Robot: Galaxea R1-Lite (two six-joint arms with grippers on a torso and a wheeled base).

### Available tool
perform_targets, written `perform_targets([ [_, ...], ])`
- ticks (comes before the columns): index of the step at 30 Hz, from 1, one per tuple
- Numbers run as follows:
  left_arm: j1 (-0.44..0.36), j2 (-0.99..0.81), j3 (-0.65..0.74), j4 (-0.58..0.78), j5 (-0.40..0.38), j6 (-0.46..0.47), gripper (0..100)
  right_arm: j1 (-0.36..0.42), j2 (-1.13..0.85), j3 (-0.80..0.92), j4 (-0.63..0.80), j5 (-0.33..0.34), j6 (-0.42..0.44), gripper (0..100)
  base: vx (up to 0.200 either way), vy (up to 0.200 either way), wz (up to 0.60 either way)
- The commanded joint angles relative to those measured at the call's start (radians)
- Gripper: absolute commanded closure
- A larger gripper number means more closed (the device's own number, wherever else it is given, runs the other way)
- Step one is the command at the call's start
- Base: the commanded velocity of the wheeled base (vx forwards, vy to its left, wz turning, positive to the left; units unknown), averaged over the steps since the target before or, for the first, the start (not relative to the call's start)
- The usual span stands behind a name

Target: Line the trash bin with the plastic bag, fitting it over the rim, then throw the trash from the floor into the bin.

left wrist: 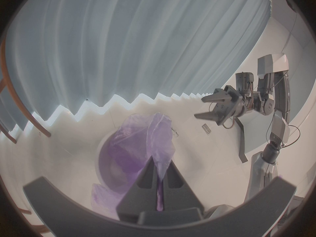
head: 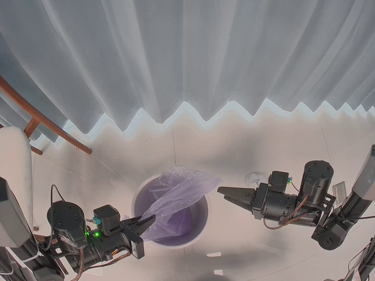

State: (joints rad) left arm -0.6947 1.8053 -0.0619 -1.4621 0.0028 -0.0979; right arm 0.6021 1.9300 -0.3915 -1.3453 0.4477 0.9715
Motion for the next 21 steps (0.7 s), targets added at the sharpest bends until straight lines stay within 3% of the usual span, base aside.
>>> perform_targets([
  [1,0.015,-0.055,-0.027,0.005,0.002,0.001,100,0.059,-0.048,-0.01,0.006,0.005,0.182,0,0.0,0.0,0.0],
  [3,0.018,-0.069,-0.038,0.005,0.002,0.001,100,0.087,-0.063,-0.017,0.008,0.029,0.263,0,0.0,0.0,0.0],
  [12,0.032,-0.081,-0.082,0.005,0.005,0.001,100,0.122,-0.011,-0.056,0.095,0.02,0.248,0,0.0,0.0,0.0],
  [18,0.034,-0.1,-0.09,0.005,0.005,0.003,100,0.116,0.116,-0.159,0.097,-0.193,0.204,0,0.0,0.0,0.0],
  [21,0.034,-0.104,-0.091,0.006,0.005,0.003,100,0.116,0.141,-0.171,0.095,-0.227,0.174,0,0.0,0.0,0.0],
])
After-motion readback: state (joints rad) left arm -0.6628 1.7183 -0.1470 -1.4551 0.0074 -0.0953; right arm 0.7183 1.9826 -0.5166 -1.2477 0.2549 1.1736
